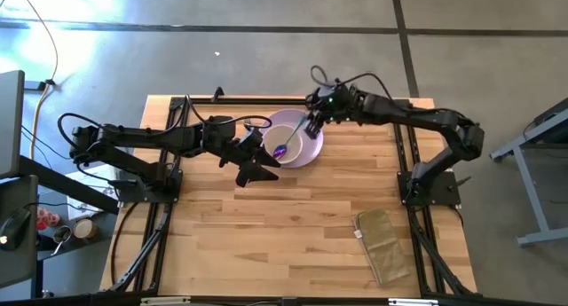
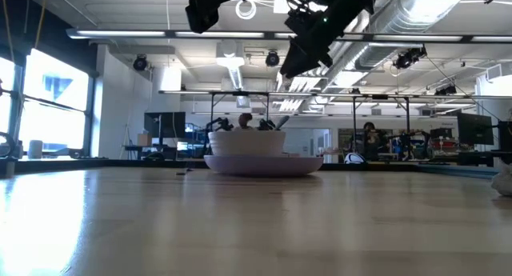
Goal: Set table place
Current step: Adjust the white bowl on the plate
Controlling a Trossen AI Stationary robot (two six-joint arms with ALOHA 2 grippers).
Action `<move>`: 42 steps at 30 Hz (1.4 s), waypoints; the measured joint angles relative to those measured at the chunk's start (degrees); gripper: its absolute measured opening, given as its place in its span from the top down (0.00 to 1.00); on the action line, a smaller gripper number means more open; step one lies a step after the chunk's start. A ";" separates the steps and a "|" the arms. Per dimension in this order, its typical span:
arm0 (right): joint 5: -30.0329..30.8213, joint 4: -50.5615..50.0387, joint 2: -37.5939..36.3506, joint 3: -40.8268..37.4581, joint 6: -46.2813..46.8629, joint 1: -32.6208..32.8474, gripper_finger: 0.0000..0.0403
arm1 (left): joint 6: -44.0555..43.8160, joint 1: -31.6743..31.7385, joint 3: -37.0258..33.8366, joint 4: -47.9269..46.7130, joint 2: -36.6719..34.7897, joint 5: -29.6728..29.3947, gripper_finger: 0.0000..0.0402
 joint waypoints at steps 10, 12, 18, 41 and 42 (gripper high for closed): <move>-3.26 2.40 9.07 -0.95 3.25 5.61 0.99 | -0.01 0.00 0.00 0.00 0.00 -0.02 0.26; -3.37 2.58 11.68 -0.87 3.48 5.73 0.99 | -0.01 0.00 0.00 0.00 0.00 -0.02 0.26; -3.55 -0.25 18.52 3.50 2.71 5.89 1.00 | -0.01 0.00 0.00 -0.04 0.00 -0.02 0.26; 1.03 -19.42 27.63 22.20 -8.34 3.15 1.00 | -0.03 -0.01 0.00 -0.07 0.00 -0.03 0.26; 0.47 -18.73 27.61 22.86 -9.00 3.37 1.00 | -0.02 -0.02 0.00 -0.07 0.00 -0.04 0.26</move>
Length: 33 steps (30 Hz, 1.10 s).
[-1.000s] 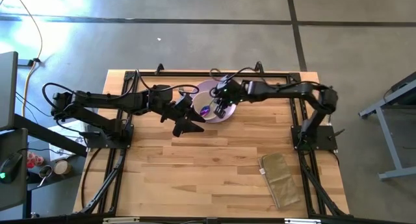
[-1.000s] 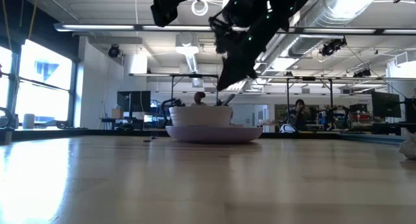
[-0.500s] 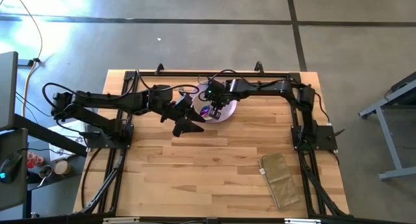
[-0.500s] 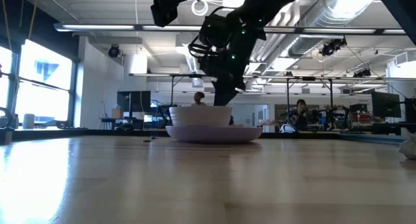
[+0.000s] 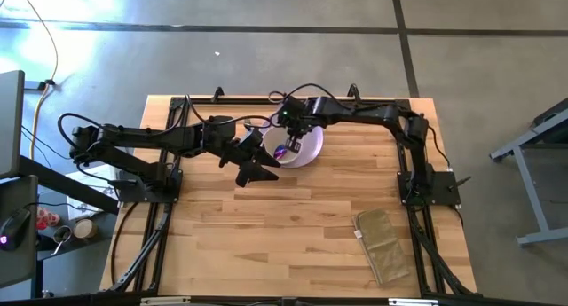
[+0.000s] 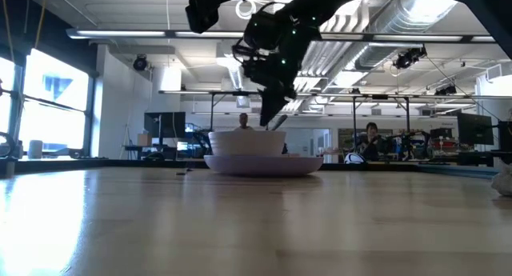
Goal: Set table place
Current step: Adjust the white bowl on the plate
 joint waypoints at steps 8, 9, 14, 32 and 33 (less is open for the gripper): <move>-5.09 2.85 0.11 1.35 -0.39 0.68 1.00 | -0.01 0.02 0.00 0.00 0.00 0.00 0.26; -5.57 2.97 0.52 1.44 -0.37 0.68 1.00 | -0.01 0.02 0.00 0.01 0.00 0.00 0.26; -7.66 3.66 3.99 1.44 -0.34 0.70 1.00 | -0.01 0.02 0.00 0.00 0.00 0.00 0.26; -6.69 6.75 5.68 1.40 -3.21 -2.56 1.00 | -0.16 0.02 0.00 0.02 0.00 -0.80 0.26; -6.71 6.77 5.68 1.40 -3.23 -2.88 1.00 | -0.18 0.02 0.00 0.02 0.00 -0.81 0.26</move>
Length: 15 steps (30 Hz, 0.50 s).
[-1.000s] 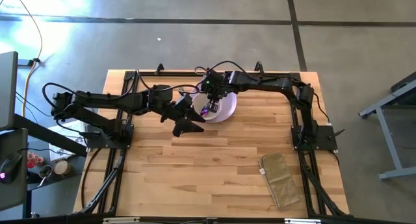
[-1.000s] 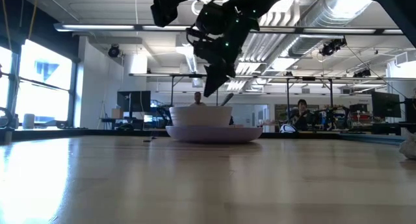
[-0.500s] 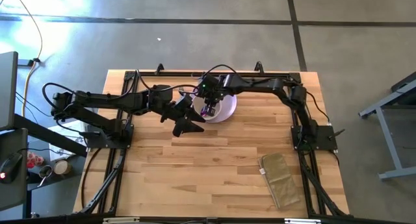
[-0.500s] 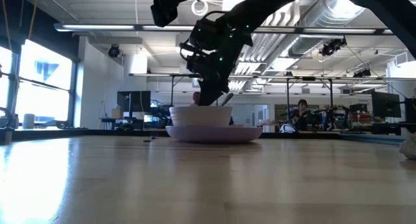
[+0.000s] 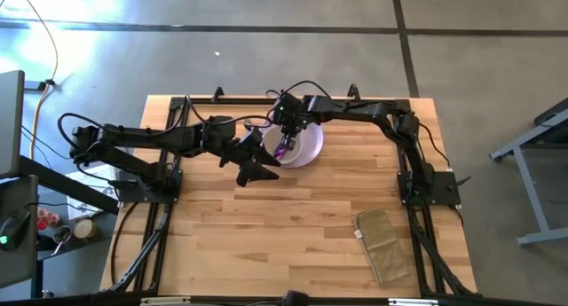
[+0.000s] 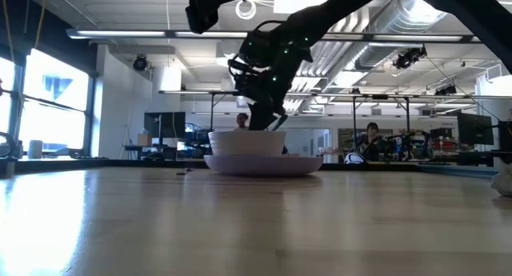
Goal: Set table place
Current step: Adjust the white bowl on the plate
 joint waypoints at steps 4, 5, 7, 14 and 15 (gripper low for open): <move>-0.02 -0.02 0.00 0.00 -0.03 -1.10 1.00 | -0.01 0.00 0.00 0.00 0.00 0.02 0.26; 0.00 -0.02 0.00 -0.01 -0.07 -1.34 1.00 | -0.02 0.00 0.00 0.02 0.00 0.02 0.26; 0.60 -0.04 0.00 -0.02 -0.72 -1.61 1.00 | -0.02 0.00 0.00 0.02 0.00 0.02 0.26; 2.47 -0.10 0.00 -0.02 -1.49 -2.31 1.00 | -0.09 0.00 0.00 0.02 0.00 0.04 0.26; 2.82 -0.23 0.00 -0.02 -1.51 -2.46 1.00 | -0.17 0.00 0.00 0.02 0.00 0.04 0.26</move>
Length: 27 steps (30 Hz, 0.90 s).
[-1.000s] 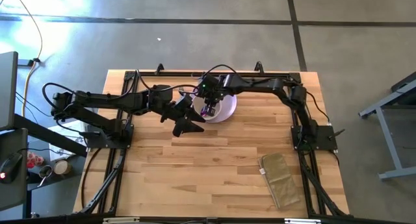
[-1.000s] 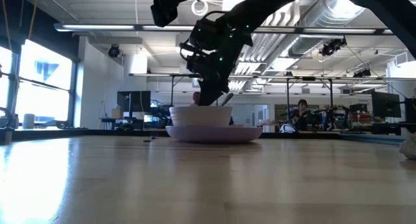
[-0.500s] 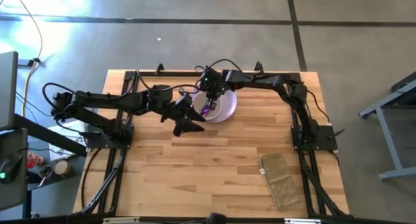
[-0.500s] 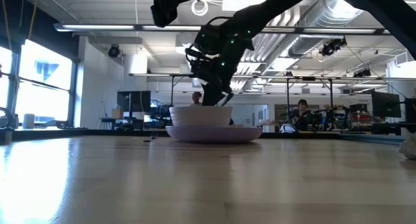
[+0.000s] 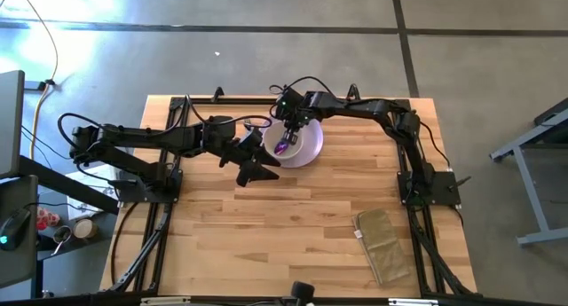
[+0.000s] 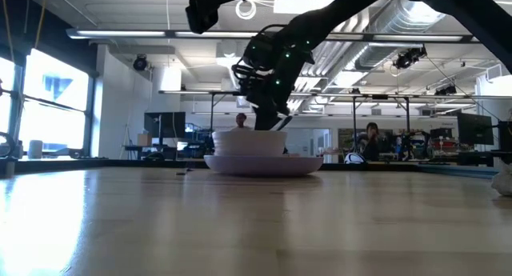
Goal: Set table place
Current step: Adjust the white bowl on the plate
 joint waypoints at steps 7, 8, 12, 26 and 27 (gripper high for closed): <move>2.60 -3.92 -0.02 -0.04 -1.49 -1.37 1.00 | -0.06 0.00 0.00 0.00 0.00 0.00 0.26; 2.62 -4.50 -0.02 -0.04 -1.51 -1.56 1.00 | -0.07 0.00 0.00 0.00 0.00 0.00 0.26; 2.72 -5.35 -0.02 -0.04 -1.48 -2.02 1.00 | -0.09 0.00 0.00 0.00 0.00 0.02 0.26; 2.14 -6.32 -0.09 4.59 -2.14 1.36 1.00 | -0.11 0.04 0.00 0.00 0.00 -0.26 0.26; 2.13 -6.81 -0.09 6.01 -2.39 1.65 1.00 | -0.11 0.04 0.00 0.00 0.00 -0.26 0.26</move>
